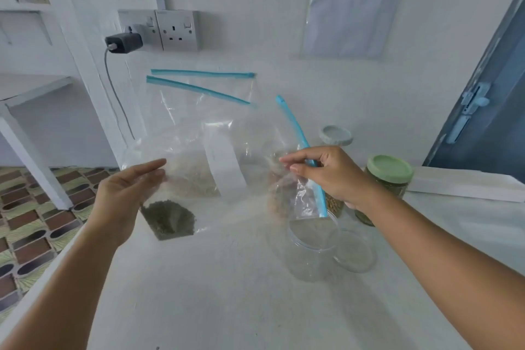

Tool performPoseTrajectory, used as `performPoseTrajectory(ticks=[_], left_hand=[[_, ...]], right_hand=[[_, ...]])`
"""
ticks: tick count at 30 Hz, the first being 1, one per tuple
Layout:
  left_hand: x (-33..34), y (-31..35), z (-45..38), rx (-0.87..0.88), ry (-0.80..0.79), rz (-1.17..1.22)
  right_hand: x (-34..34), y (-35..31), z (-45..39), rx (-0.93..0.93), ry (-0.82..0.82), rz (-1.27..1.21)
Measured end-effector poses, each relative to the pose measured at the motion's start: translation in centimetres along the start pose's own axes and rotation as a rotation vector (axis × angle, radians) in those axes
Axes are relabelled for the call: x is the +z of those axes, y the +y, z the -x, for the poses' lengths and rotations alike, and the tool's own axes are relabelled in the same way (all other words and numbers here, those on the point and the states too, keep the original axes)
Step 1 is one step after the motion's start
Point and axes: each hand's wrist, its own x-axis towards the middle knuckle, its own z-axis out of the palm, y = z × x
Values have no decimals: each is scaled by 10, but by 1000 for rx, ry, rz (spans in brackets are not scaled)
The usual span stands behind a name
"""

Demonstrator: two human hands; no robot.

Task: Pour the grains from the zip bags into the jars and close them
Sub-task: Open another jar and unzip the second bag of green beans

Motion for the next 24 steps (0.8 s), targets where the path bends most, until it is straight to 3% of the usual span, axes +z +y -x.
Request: performPoseTrajectory(ticks=[12,24], left_hand=[[14,43,-9,88,16,-122],[41,89,-3,223,-27,-375]], right_hand=[[0,20,15,-57,78,-123],[-5,43,21,-26,9,-141]])
